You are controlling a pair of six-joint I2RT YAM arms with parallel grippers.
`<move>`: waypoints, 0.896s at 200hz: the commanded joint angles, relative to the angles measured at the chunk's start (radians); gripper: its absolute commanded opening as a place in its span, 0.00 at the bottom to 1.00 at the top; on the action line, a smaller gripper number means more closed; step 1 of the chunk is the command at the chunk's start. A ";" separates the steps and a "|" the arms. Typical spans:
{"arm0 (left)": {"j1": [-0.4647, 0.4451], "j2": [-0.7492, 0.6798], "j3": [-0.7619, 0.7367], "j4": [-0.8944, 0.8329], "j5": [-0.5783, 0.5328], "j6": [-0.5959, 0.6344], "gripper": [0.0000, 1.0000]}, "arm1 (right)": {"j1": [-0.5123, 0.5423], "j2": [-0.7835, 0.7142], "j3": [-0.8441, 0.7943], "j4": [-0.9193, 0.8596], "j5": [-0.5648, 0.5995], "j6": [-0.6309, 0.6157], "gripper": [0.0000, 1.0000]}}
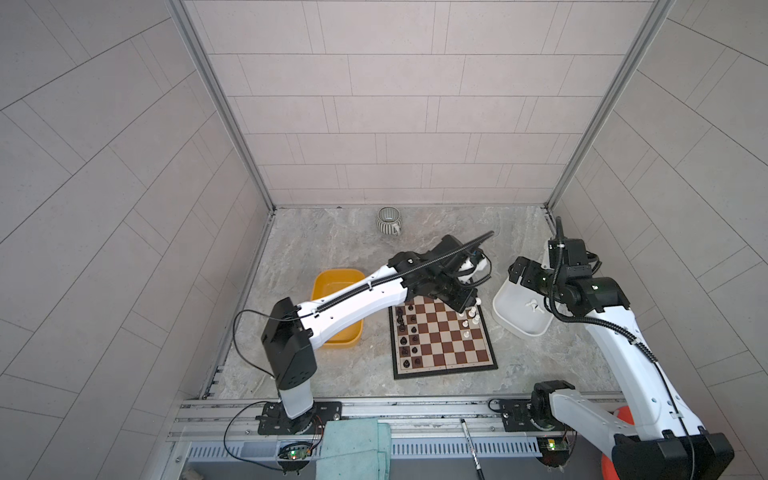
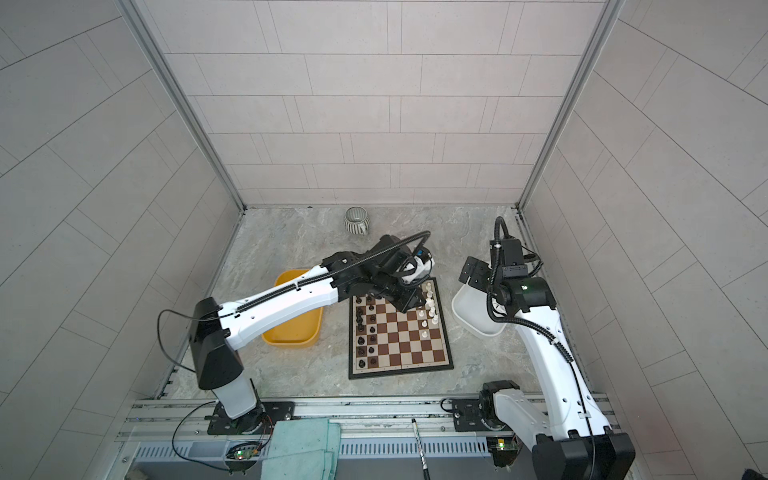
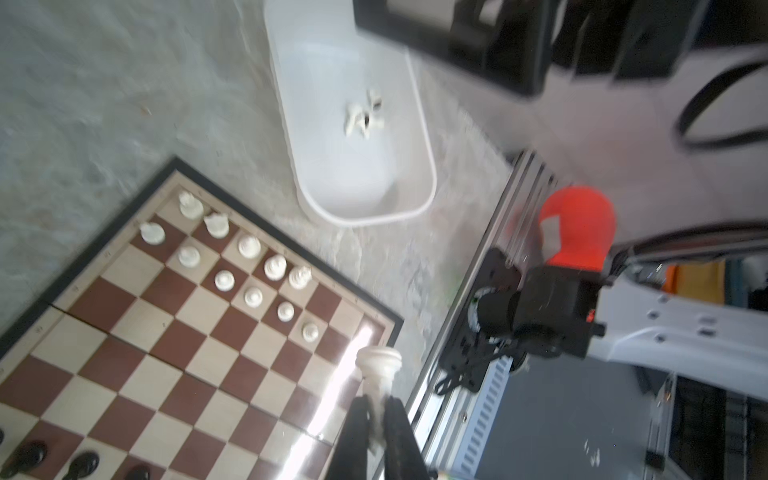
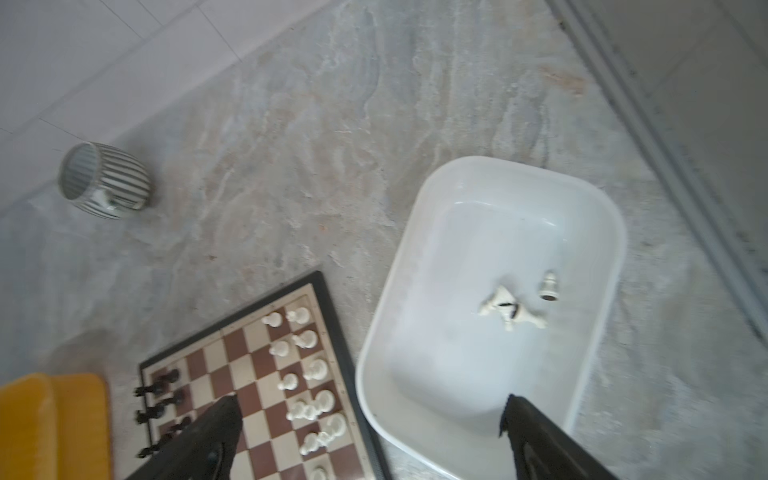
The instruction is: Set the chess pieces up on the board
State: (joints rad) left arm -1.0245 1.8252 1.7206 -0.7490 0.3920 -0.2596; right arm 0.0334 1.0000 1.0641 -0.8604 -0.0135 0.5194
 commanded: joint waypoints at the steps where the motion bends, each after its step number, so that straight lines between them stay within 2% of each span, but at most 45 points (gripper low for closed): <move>1: -0.060 0.134 0.133 -0.314 -0.083 0.118 0.00 | -0.005 -0.054 0.043 -0.167 0.200 -0.113 0.99; 20: -0.095 0.255 0.279 -0.407 -0.096 0.128 0.00 | -0.015 -0.116 0.036 -0.202 0.189 -0.116 0.99; 41: -0.125 0.379 0.419 -0.483 -0.124 0.143 0.00 | -0.045 -0.171 0.017 -0.218 0.114 -0.102 0.99; 78: -0.144 0.535 0.563 -0.545 -0.160 0.134 0.00 | -0.050 -0.234 0.009 -0.251 0.081 -0.089 0.99; 137: -0.148 0.660 0.663 -0.567 -0.171 0.114 0.00 | -0.050 -0.270 0.006 -0.269 0.083 -0.099 0.99; 179: -0.149 0.692 0.695 -0.559 -0.172 0.099 0.00 | -0.052 -0.273 -0.003 -0.270 0.104 -0.110 0.99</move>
State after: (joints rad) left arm -1.1664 2.5034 2.3810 -1.2812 0.2337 -0.1505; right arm -0.0143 0.7345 1.0721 -1.1122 0.0696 0.4263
